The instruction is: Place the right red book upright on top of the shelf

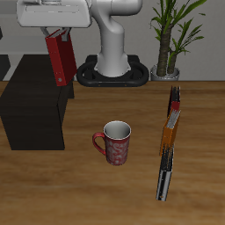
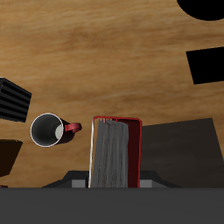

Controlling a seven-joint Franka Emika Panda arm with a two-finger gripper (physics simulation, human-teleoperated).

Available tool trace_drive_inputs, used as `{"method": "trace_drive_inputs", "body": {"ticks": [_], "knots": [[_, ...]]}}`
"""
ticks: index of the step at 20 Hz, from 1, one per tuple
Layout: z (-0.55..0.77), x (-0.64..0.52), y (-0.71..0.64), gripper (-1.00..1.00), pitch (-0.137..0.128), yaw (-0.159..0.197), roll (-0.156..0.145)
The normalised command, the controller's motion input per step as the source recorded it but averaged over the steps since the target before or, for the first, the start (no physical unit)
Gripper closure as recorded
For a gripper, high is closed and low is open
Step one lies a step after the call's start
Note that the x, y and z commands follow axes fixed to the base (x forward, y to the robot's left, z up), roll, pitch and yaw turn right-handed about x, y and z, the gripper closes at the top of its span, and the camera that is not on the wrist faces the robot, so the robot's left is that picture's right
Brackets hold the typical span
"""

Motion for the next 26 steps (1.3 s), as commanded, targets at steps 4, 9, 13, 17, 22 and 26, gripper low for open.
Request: {"method": "trace_drive_inputs", "body": {"ticks": [4, 9, 13, 17, 22, 26], "knots": [[0.02, -0.24, -0.27, 1.00, -0.006, -0.028, 0.009], [-0.05, -0.41, -0.42, 1.00, -0.016, 0.007, 0.026], [-0.09, -0.28, -0.41, 1.00, -0.016, -0.030, -0.006], [-0.10, -0.14, -0.31, 1.00, -0.019, -0.025, -0.011], [-0.09, -0.06, -0.14, 1.00, -0.025, -0.019, 0.009], [-0.16, 0.00, -0.16, 1.00, -0.023, -0.017, -0.006]]}}
